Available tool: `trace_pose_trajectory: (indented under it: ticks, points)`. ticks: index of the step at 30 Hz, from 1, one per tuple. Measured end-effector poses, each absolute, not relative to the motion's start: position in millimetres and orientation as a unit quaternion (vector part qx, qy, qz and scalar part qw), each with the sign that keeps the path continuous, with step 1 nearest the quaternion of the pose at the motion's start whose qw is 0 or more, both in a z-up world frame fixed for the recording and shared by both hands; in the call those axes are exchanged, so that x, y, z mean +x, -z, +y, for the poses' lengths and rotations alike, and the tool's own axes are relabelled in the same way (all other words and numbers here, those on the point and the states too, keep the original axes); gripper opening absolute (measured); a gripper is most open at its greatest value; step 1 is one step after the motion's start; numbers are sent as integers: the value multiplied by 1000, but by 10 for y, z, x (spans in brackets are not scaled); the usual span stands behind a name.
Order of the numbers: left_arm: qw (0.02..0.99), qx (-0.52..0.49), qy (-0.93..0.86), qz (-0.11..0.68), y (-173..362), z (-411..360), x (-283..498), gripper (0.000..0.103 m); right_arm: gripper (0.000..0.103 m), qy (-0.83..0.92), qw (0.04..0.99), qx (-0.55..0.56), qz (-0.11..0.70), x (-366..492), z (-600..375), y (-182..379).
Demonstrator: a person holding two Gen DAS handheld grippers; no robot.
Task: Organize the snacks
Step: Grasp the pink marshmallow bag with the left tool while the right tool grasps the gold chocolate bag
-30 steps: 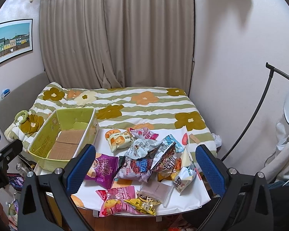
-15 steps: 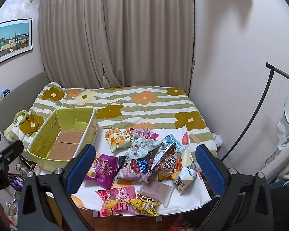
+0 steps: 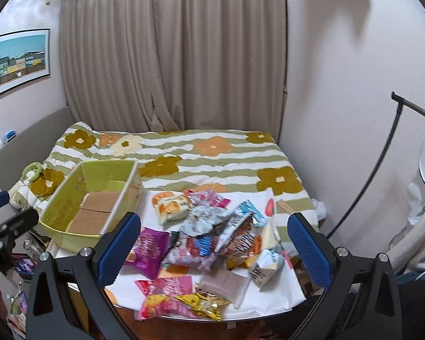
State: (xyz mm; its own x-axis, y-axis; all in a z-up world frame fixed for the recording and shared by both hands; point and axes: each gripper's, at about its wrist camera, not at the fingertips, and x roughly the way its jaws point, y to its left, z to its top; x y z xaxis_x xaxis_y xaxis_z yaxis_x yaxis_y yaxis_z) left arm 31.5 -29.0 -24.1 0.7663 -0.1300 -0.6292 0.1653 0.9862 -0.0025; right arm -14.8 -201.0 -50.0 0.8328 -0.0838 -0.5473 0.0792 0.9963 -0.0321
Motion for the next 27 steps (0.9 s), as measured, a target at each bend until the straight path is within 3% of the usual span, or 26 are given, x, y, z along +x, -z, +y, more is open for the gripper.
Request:
trace_pose_trajectory:
  ticks: [9, 18, 27]
  points:
    - [882, 44, 187, 431, 1031, -669, 751, 103, 103, 90, 929, 42, 357, -139, -2413, 991]
    - [823, -33, 168, 541, 1978, -831, 1004, 103, 103, 68, 872, 149, 461, 27, -2670, 1796]
    - [779, -111, 137, 601, 2589, -963, 1127, 103, 103, 25, 801, 235, 551, 390, -2630, 2369]
